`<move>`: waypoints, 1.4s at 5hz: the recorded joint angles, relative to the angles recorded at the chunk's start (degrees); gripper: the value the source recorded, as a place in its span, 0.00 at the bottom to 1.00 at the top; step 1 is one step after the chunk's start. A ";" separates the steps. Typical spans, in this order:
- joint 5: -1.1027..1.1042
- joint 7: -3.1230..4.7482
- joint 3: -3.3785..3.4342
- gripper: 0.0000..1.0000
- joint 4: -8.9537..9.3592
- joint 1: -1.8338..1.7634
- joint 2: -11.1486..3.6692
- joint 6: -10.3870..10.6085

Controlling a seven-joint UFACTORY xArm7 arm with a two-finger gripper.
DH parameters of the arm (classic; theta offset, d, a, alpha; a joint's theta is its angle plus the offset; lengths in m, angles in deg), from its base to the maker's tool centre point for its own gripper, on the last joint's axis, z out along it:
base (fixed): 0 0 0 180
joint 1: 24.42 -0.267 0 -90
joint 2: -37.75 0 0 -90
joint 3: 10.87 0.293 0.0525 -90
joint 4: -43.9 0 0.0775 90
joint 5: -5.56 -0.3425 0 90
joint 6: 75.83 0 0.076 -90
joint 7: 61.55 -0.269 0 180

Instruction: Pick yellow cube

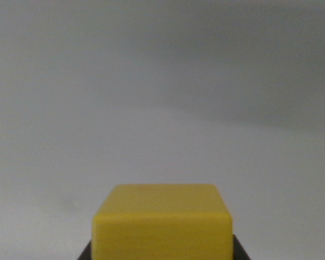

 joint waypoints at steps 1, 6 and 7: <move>0.00 0.00 0.00 1.00 0.00 0.00 0.00 0.00; 0.54 -0.44 -0.15 1.00 -4.37 -0.12 3.44 -7.78; 0.54 -0.44 -0.15 1.00 -4.37 -0.12 3.44 -7.78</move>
